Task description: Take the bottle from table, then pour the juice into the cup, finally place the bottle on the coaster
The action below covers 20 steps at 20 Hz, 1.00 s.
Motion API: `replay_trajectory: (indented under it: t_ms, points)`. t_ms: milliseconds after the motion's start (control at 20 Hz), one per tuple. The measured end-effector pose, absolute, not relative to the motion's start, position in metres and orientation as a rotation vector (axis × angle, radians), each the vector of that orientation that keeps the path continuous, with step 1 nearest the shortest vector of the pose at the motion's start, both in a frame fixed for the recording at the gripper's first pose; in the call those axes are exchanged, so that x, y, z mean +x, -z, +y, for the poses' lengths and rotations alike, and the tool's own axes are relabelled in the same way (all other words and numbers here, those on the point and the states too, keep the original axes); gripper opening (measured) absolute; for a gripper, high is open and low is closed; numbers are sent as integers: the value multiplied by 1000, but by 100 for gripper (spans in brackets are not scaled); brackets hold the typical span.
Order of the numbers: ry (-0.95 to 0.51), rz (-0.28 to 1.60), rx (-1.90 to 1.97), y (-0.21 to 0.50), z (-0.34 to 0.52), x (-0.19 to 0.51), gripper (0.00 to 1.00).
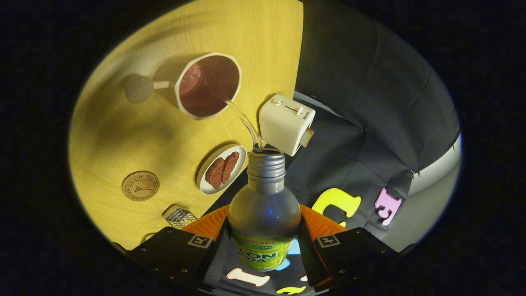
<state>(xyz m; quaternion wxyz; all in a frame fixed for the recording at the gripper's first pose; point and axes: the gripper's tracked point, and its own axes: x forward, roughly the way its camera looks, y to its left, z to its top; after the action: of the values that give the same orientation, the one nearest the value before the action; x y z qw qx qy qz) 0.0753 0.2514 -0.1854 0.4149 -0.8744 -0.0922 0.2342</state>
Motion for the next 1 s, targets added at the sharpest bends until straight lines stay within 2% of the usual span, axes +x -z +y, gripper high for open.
replay_trajectory:
  t_ms: [1000]
  points:
    - [-656,-255,-2330,219,277,67,77]
